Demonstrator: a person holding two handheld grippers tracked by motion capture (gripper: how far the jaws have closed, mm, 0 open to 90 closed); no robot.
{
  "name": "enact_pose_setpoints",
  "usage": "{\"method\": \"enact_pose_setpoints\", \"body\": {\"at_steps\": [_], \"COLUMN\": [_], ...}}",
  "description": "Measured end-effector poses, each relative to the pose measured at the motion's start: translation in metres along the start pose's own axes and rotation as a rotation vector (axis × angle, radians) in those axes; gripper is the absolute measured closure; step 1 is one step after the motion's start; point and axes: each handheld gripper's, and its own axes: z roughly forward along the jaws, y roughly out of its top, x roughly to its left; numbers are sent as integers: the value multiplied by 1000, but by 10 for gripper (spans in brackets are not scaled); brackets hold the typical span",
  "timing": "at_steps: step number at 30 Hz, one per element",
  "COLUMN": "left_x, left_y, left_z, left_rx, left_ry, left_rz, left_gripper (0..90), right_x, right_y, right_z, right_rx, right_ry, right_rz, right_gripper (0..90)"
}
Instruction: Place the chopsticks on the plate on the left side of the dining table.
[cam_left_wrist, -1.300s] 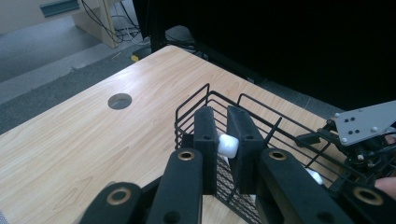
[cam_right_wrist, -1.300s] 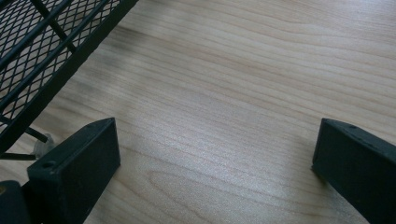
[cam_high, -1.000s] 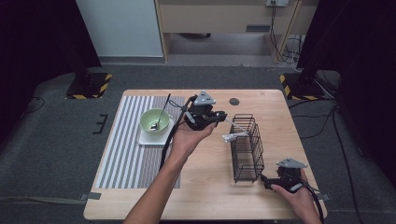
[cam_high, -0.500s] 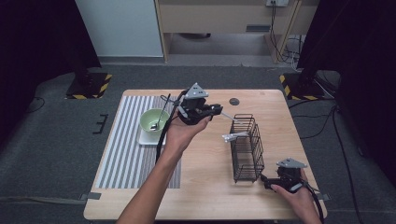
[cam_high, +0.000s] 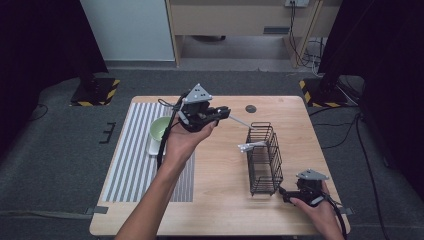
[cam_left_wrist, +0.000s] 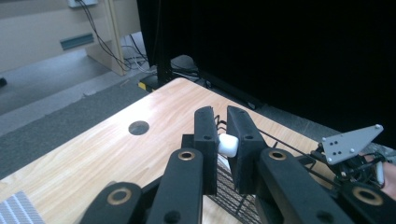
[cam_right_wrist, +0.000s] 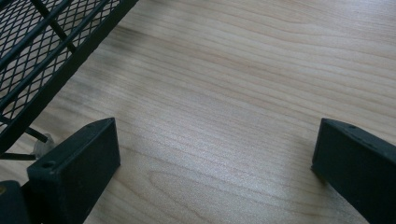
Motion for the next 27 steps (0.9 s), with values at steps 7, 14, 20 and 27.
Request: {"method": "enact_pose_setpoints", "body": {"at_steps": [7, 14, 20, 27], "left_x": [5, 13, 26, 54], "left_y": [2, 3, 0, -18], "left_z": [-15, -32, -37, -39], "left_rx": [-31, -50, -31, 24], "left_ry": [17, 41, 77, 155], "left_rz": [-6, -9, -21, -50], "left_gripper": [824, 825, 825, 825], "right_x": [0, 0, 0, 0], "right_y": [0, 0, 0, 0], "right_z": [0, 0, 0, 0], "right_rx": [0, 0, 0, 0], "right_ry": [0, 0, 0, 0], "right_rz": [-1, 0, -1, 0], "right_gripper": [8, 8, 8, 8]}}
